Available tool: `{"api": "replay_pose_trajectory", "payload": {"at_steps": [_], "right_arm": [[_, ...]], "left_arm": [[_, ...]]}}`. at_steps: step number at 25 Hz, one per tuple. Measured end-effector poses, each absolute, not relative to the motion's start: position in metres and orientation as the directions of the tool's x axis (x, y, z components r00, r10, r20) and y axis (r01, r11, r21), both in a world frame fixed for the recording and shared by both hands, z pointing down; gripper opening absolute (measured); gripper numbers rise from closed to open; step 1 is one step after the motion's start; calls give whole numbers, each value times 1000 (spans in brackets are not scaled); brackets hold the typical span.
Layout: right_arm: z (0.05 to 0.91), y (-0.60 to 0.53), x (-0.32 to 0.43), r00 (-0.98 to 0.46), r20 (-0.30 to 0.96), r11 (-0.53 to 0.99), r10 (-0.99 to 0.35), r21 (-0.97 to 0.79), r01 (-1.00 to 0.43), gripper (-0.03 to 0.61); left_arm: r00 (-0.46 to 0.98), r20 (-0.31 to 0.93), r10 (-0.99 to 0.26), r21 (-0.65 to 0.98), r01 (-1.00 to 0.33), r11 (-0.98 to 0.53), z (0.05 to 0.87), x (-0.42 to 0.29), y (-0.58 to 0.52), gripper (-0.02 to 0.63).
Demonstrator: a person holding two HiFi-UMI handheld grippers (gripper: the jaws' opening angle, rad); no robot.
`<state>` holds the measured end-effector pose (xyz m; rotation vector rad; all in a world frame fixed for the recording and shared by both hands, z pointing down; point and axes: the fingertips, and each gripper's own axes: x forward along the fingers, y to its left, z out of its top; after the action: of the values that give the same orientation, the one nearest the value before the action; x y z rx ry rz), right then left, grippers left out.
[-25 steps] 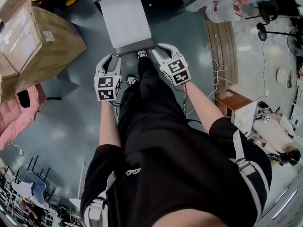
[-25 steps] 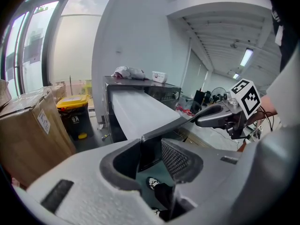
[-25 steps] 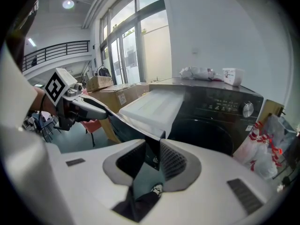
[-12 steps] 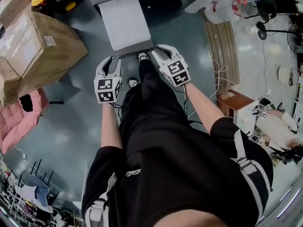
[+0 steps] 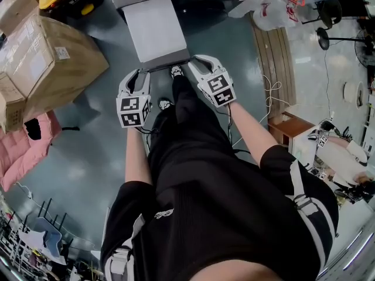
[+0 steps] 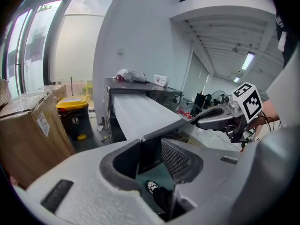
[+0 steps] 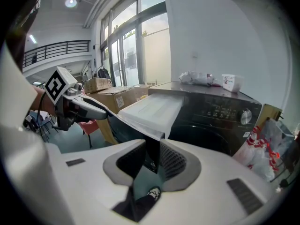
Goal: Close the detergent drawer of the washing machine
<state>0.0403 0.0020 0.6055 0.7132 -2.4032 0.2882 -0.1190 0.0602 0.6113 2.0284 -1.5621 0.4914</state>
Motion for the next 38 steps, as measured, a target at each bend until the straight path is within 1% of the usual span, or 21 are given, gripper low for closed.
{"api": "replay_pose_trajectory", "payload": {"at_steps": [38], "right_arm": [[598,-25,30,-678,600,838,-425,-22,-545,100]], "left_arm": [[263,580,-771,198,-964,-179,607,-128,35,144]]}}
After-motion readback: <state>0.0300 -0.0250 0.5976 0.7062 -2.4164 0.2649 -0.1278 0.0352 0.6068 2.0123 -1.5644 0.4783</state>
